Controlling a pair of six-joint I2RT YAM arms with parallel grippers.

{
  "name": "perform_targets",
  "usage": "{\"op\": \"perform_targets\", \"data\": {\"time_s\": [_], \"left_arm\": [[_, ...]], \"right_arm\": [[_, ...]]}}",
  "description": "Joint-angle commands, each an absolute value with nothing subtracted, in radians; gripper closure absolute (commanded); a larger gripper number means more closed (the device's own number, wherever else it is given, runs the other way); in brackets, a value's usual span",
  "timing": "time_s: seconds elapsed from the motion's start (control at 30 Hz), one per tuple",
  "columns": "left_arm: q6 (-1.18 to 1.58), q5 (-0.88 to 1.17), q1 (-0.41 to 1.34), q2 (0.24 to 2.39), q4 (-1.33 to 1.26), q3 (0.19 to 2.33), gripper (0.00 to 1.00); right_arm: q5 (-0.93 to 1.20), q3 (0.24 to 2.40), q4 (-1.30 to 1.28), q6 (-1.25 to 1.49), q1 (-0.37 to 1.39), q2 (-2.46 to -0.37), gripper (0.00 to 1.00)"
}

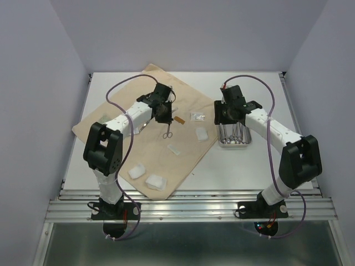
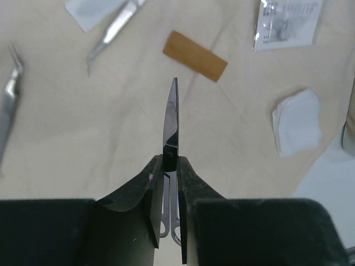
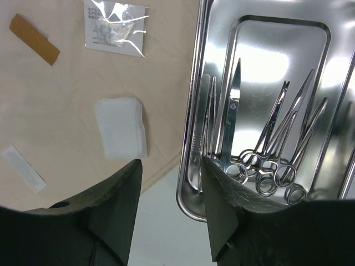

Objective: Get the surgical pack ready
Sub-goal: Place the medical item in the surgical kit.

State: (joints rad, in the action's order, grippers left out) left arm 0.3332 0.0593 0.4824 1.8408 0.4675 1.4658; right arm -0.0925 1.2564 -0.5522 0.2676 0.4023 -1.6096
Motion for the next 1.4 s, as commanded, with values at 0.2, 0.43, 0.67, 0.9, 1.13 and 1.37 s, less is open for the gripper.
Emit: {"op": "perform_targets", "data": {"time_s": [0.2, 0.43, 0.67, 0.9, 1.13, 1.37], "left_arm": [[0.782, -0.041, 0.624, 1.756, 0.327, 1.295, 0.92], [0.793, -0.080, 0.643, 1.726, 0.385, 1.344, 0.60], [0.735, -0.137, 0.552, 1.554, 0.451, 1.342, 0.54], [0.646, -0.118, 0.289, 1.362, 0.480, 1.218, 0.54], [0.630, -0.135, 0.178, 1.200, 0.456, 1.108, 0.55], [0.614, -0.144, 0.166, 1.112, 0.417, 1.058, 0.55]], "right_arm": [[-0.106, 1.287, -0.503, 0.311, 0.451, -1.560, 0.47], [-0.143, 1.278, -0.512, 0.342, 0.526, -1.555, 0.47], [-0.204, 1.284, -0.506, 0.403, 0.652, -1.615, 0.45], [-0.241, 1.348, -0.488, 0.436, 0.793, -1.765, 0.47], [-0.273, 1.492, -0.534, 0.469, 0.859, -1.966, 0.48], [-0.310, 1.537, -0.546, 0.499, 0.868, -2.048, 0.57]]}}
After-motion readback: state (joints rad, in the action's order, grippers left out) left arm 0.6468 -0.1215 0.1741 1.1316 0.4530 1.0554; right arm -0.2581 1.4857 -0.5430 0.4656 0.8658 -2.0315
